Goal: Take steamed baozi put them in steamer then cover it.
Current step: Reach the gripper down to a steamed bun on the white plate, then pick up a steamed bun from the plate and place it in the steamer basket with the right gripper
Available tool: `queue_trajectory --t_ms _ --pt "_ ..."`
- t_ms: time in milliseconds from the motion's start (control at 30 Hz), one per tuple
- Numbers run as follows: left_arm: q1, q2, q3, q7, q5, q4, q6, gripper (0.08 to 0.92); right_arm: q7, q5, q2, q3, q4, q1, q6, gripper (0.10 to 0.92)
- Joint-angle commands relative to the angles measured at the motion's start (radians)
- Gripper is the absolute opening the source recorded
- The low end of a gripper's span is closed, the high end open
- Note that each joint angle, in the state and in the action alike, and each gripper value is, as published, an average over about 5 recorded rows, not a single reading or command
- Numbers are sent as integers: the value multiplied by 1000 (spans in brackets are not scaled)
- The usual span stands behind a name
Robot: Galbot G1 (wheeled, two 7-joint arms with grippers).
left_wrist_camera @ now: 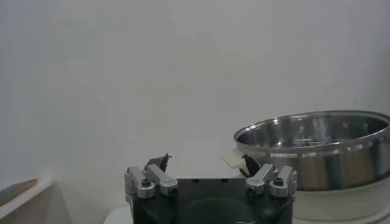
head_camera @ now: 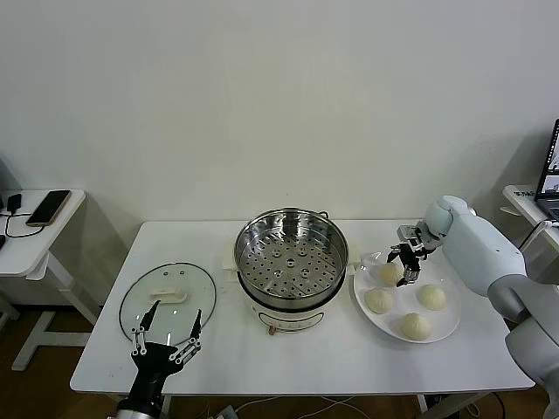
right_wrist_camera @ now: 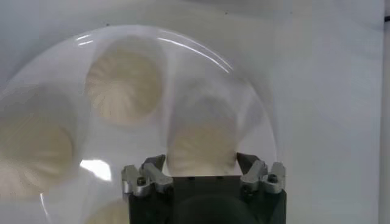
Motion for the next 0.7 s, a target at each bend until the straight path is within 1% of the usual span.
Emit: queue_trajectory --t_ms 33,167,300,467,567,700 --pt "-1 0 -1 -2 0 -3 0 823 1 -3 2 -10 24 5 4 690" --pt "-2 -1 -1 -4 0 -7 1 823 -9 45 -54 -47 135 31 25 674" --pt "-2 -1 1 -6 -1 -11 1 823 -41 98 -142 -110 319 120 70 664" --pt "-5 0 4 -11 -2 -17 1 823 -78 221 -217 -274 542 317 119 662" --pt "-6 1 6 -13 -2 -22 0 823 -88 277 -216 -362 634 428 161 662" --pt "-5 2 6 -16 -4 -29 -2 823 -94 296 -165 -419 745 538 225 666"
